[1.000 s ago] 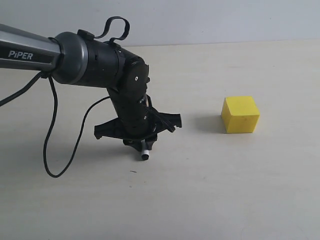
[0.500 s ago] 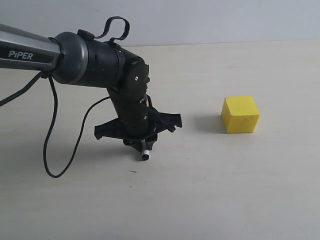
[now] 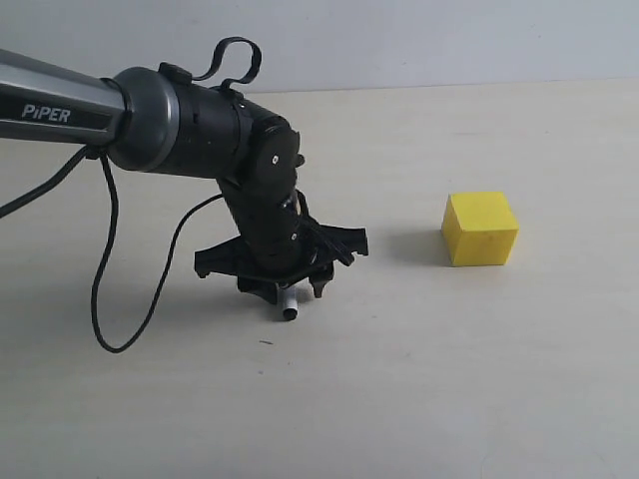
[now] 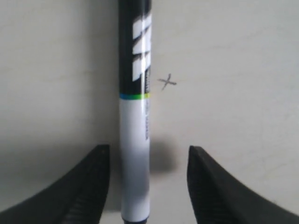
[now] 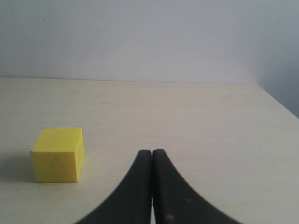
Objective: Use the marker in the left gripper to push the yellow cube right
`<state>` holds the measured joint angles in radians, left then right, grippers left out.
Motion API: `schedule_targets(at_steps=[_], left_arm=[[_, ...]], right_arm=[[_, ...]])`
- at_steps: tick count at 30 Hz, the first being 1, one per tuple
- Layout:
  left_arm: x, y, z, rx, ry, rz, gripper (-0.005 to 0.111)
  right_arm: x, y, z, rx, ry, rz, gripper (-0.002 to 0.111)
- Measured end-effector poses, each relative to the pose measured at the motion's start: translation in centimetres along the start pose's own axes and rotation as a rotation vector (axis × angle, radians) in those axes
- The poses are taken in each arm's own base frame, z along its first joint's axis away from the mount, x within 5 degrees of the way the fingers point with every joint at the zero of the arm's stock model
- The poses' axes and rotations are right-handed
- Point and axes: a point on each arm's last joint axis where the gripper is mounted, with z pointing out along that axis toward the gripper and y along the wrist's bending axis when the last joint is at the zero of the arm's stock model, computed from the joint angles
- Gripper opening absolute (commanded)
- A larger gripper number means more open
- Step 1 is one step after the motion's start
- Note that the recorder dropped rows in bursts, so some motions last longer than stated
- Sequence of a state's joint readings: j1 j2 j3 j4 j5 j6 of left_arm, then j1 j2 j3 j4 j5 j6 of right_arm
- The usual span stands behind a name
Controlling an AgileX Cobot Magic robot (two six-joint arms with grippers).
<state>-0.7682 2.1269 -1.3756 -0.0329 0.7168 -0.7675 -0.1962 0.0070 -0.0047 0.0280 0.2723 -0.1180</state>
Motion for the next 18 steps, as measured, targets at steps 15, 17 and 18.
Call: schedule_targets(at_steps=[15, 17, 18], left_arm=[[-1.3, -1.5, -10.6, 0.183, -0.244, 0.234, 0.032], [-1.2, -1.4, -12.3, 0.19, -0.291, 0.306, 0.019], [-1.2, -1.3, -12.9, 0.187, -0.313, 0.341, 0.011]], right_arm=[[0.0, 0.0, 0.0, 0.0, 0.0, 0.0, 0.0], [0.0, 0.0, 0.0, 0.0, 0.0, 0.0, 0.0], [0.0, 0.0, 0.0, 0.0, 0.0, 0.0, 0.0]])
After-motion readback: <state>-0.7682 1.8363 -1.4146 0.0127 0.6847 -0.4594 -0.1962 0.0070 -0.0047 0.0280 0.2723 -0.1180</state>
